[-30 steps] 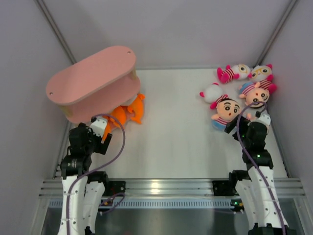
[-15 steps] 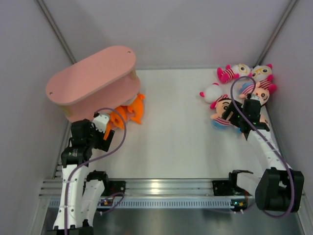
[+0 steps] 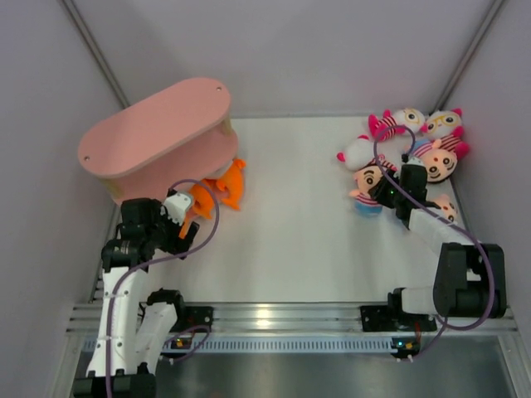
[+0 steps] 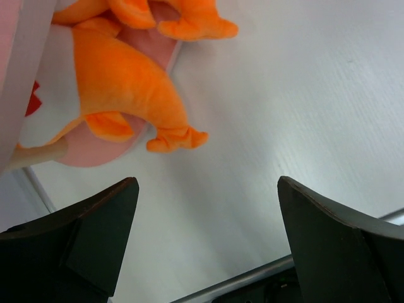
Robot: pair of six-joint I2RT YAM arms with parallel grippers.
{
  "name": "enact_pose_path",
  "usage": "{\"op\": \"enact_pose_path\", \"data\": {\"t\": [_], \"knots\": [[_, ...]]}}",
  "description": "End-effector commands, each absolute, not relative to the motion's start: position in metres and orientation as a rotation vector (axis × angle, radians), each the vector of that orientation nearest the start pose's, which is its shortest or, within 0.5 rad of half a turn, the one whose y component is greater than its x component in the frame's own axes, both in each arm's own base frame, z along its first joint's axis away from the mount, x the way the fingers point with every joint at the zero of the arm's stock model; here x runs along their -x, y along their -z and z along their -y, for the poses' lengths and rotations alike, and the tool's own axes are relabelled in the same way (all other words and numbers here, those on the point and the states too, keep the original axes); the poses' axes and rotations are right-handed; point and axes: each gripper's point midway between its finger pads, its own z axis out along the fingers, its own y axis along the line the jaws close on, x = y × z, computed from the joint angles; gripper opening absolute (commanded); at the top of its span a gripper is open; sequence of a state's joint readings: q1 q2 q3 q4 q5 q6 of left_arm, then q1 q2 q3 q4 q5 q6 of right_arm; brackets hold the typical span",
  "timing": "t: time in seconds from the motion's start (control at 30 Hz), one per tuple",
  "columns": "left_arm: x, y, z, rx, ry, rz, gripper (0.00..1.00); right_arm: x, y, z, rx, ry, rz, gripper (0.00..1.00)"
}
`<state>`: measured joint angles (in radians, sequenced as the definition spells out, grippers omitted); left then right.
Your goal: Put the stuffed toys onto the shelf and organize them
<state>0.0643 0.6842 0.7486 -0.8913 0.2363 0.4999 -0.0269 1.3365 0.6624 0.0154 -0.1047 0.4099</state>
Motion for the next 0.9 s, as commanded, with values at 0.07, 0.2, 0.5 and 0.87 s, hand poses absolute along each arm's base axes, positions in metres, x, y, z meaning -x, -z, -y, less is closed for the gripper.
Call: {"op": "enact_pose_path", "data": {"t": [0.07,0.2,0.5,0.87], "knots": [[-0.192,-0.195,0.040,-0.756,0.193,-2.178,0.95,-0.367,-0.107,-0.040,-0.339,-0.403,-2.168,0.02],[-0.183,-0.229,0.054,-0.854,0.250,-2.077,0.88,-0.355,-0.158,-0.054,-0.279,-0.475,-2.123,0.00],[-0.203,-0.299,0.058,-1.167,0.081,-1.765,0.82,-0.309,-0.256,-0.140,-0.193,-0.831,-2.067,0.00],[-0.230,-0.331,0.089,-1.530,0.058,-1.342,0.93,-0.275,-0.311,-0.273,-0.282,-1.326,-1.912,0.00]]}}
